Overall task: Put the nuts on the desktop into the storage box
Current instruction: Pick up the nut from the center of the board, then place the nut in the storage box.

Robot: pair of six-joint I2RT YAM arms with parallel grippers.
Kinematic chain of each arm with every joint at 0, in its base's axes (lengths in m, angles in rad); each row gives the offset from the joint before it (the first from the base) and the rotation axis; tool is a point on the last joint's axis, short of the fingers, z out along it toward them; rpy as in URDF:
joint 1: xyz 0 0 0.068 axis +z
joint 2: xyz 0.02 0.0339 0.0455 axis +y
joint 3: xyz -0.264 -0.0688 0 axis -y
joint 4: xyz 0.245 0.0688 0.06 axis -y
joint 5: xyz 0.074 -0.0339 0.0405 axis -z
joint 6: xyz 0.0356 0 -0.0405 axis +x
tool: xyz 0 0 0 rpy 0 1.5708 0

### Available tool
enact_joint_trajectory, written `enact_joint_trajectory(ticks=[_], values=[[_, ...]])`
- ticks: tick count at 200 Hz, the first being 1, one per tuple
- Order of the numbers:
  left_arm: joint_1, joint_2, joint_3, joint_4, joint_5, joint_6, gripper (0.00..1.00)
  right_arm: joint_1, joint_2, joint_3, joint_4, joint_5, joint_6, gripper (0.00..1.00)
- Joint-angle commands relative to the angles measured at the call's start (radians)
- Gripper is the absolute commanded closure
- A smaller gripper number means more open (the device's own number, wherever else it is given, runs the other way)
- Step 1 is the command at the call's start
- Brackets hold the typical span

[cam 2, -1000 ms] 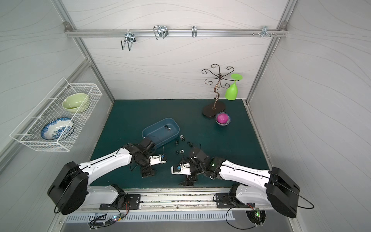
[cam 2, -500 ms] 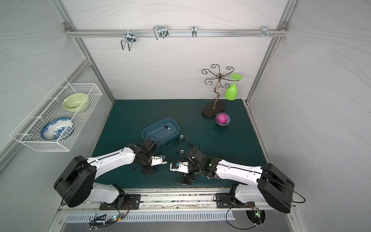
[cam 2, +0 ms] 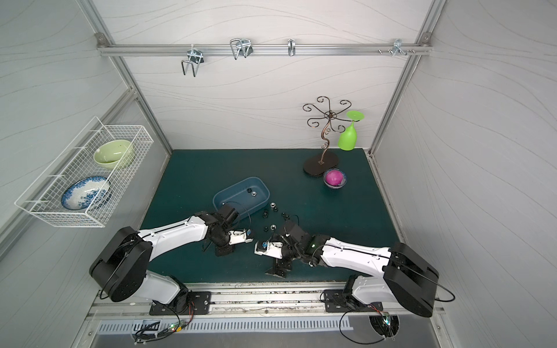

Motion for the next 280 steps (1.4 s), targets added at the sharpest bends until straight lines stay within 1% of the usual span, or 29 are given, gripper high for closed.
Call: enact_joint_trajectory(ticks=[1, 40, 63, 81, 93, 114, 139, 153, 175, 193, 207, 220, 225, 235, 265, 280], values=[[-0.007, 0.012, -0.015, -0.053, 0.006, 0.009, 0.76, 0.002, 0.011, 0.028, -0.037, 0.006, 0.010, 0.01], [-0.008, -0.032, 0.037, -0.110, 0.033, -0.003, 0.76, 0.002, 0.002, 0.049, -0.061, 0.002, 0.011, 0.01], [-0.007, -0.059, 0.093, -0.154, 0.046, -0.021, 0.76, 0.001, -0.029, 0.053, -0.053, 0.017, 0.059, 0.01], [-0.007, -0.071, 0.161, -0.221, 0.064, -0.024, 0.76, 0.001, -0.059, 0.057, -0.036, 0.056, 0.122, 0.01], [-0.008, -0.076, 0.210, -0.269, 0.050, -0.019, 0.76, 0.001, -0.077, 0.065, -0.034, 0.071, 0.154, 0.01], [-0.006, -0.078, 0.304, -0.344, 0.040, -0.007, 0.75, 0.001, -0.108, 0.089, -0.037, 0.076, 0.189, 0.01], [-0.004, -0.063, 0.408, -0.404, 0.026, 0.021, 0.75, 0.001, -0.132, 0.130, -0.051, 0.129, 0.227, 0.01], [0.007, -0.042, 0.465, -0.425, 0.022, 0.036, 0.75, 0.001, -0.134, 0.162, -0.075, 0.150, 0.232, 0.01], [0.051, 0.002, 0.561, -0.437, 0.027, 0.062, 0.75, 0.002, -0.133, 0.198, -0.097, 0.155, 0.242, 0.01], [0.088, 0.060, 0.651, -0.438, 0.019, 0.083, 0.75, 0.001, -0.125, 0.212, -0.091, 0.157, 0.244, 0.01], [0.115, 0.115, 0.724, -0.444, 0.009, 0.095, 0.75, 0.001, -0.106, 0.229, -0.080, 0.187, 0.246, 0.01], [0.137, 0.171, 0.792, -0.464, 0.010, 0.094, 0.75, 0.001, -0.079, 0.248, -0.050, 0.251, 0.268, 0.01], [0.145, 0.192, 0.817, -0.472, 0.013, 0.094, 0.75, 0.002, -0.069, 0.256, -0.041, 0.274, 0.306, 0.01], [0.160, 0.235, 0.860, -0.484, 0.022, 0.095, 0.75, 0.000, -0.045, 0.272, -0.015, 0.312, 0.327, 0.01], [0.200, 0.345, 0.932, -0.479, 0.029, 0.079, 0.75, 0.000, 0.038, 0.318, 0.053, 0.488, 0.419, 0.01], [0.228, 0.391, 0.948, -0.463, 0.033, 0.066, 0.75, -0.001, 0.075, 0.342, 0.054, 0.538, 0.451, 0.01]])
